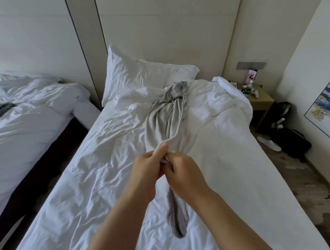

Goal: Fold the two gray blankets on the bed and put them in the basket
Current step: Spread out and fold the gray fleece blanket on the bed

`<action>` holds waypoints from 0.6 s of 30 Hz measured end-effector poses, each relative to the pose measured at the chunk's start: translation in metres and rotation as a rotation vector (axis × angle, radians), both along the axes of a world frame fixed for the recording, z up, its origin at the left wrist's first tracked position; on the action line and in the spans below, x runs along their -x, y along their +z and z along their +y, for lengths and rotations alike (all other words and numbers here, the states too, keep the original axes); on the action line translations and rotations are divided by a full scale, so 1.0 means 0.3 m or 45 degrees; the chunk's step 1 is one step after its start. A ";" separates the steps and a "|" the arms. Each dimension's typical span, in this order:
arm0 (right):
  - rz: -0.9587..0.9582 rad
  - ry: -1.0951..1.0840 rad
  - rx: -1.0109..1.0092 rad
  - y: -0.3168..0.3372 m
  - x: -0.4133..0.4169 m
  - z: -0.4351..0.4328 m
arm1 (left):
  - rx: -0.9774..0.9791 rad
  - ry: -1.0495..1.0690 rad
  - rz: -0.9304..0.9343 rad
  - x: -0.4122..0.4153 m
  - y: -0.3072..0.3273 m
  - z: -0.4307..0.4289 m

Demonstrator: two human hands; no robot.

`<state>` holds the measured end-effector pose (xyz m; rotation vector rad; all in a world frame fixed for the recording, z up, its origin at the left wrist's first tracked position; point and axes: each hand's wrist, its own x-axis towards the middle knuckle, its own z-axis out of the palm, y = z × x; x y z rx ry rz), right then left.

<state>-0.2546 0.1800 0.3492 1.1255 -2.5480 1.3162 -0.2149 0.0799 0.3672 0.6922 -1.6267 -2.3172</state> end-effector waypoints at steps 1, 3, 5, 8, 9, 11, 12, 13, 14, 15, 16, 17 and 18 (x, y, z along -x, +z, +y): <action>-0.016 0.019 0.031 -0.001 0.001 0.002 | 0.021 -0.019 0.015 -0.001 -0.004 -0.001; -0.010 0.047 0.140 -0.011 -0.005 0.006 | 0.047 -0.043 0.050 0.000 -0.004 -0.005; 0.023 -0.003 0.297 -0.034 -0.018 0.010 | 0.059 -0.035 0.044 0.008 0.000 -0.006; 0.159 -0.288 0.491 -0.073 -0.033 0.002 | -0.051 -0.070 0.008 0.018 0.005 0.004; 0.218 -0.353 0.540 -0.083 -0.036 -0.001 | -0.103 -0.086 0.006 0.019 0.008 0.009; 0.308 -0.361 0.611 -0.104 -0.032 -0.001 | -0.276 -0.026 -0.004 0.025 0.024 0.010; 0.334 -0.334 0.620 -0.118 -0.027 0.002 | -0.357 0.029 -0.009 0.031 0.034 0.003; 0.343 -0.302 0.611 -0.136 -0.021 0.003 | -0.412 0.059 -0.001 0.037 0.045 -0.006; 0.341 -0.280 0.579 -0.157 -0.014 0.003 | -0.439 0.069 0.008 0.041 0.052 -0.020; 0.334 -0.281 0.517 -0.184 -0.004 0.001 | -0.484 0.072 0.028 0.043 0.058 -0.031; 0.309 -0.312 0.413 -0.216 0.007 -0.002 | -0.512 0.066 0.031 0.044 0.059 -0.042; 0.240 -0.348 0.266 -0.254 0.021 -0.002 | -0.562 0.056 0.036 0.042 0.063 -0.051; 0.121 -0.379 0.084 -0.295 0.035 0.002 | -0.601 0.076 0.036 0.046 0.059 -0.071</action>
